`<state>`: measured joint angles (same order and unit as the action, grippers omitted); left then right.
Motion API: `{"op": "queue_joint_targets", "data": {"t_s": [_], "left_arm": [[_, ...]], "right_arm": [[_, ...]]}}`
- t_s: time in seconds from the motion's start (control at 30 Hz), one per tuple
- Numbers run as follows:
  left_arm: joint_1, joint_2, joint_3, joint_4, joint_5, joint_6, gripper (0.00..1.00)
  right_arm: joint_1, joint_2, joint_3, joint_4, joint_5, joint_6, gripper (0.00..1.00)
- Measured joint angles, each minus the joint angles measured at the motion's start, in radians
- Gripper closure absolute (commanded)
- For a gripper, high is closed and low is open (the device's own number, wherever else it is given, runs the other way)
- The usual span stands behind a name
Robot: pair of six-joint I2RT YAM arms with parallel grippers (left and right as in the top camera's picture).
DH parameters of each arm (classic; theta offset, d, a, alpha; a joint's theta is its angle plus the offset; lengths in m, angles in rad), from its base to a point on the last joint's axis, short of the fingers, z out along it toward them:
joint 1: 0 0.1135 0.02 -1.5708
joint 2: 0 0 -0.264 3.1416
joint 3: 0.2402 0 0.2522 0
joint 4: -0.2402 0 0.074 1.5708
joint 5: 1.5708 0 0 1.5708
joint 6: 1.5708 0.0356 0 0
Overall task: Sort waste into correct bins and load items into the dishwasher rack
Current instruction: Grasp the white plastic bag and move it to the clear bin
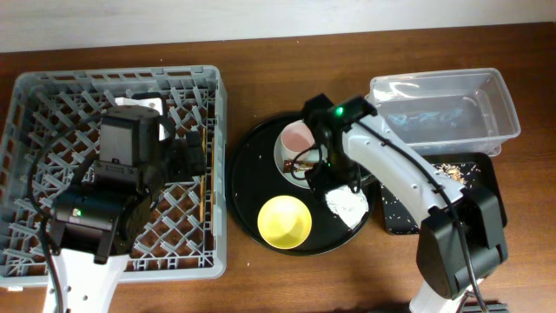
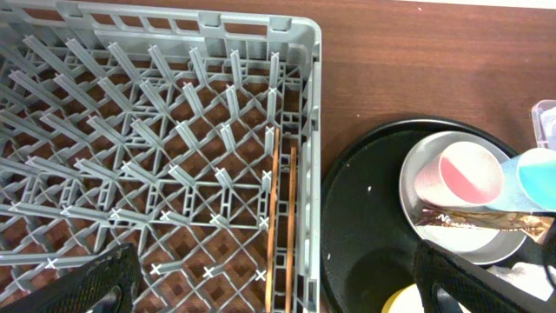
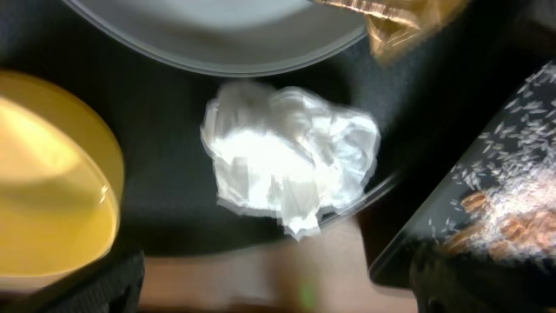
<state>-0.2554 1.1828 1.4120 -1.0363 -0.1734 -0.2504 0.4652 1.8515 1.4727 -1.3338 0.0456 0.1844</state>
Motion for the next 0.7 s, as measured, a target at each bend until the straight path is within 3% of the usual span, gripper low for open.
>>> {"op": "queue_joint_targets", "data": {"t_s": [0.2,0.27,0.3,0.37,0.47,0.57,0.7], "left_arm": [[0.000,0.000,0.000,0.001,0.000,0.000,0.01],[0.000,0.000,0.000,0.000,0.000,0.000,0.01],[0.000,0.000,0.000,0.001,0.000,0.000,0.01],[0.000,0.000,0.000,0.000,0.000,0.000,0.01],[0.000,0.000,0.000,0.000,0.000,0.000,0.01],[0.000,0.000,0.000,0.000,0.000,0.000,0.01],[0.000,0.000,0.000,0.000,0.000,0.000,0.01]], "right_arm": [[0.000,-0.001,-0.241,0.316,0.007,0.000,0.07],[0.000,-0.001,-0.283,0.362,0.007,0.000,0.14],[0.000,-0.001,-0.300,0.370,0.007,0.002,0.22],[0.000,-0.001,-0.303,0.372,0.007,-0.002,0.56],[0.000,-0.001,-0.303,0.357,0.006,0.006,0.80],[0.000,-0.009,-0.290,0.264,0.006,0.001,0.96],[0.000,-0.155,-0.182,0.174,0.015,0.003,0.96]]}}
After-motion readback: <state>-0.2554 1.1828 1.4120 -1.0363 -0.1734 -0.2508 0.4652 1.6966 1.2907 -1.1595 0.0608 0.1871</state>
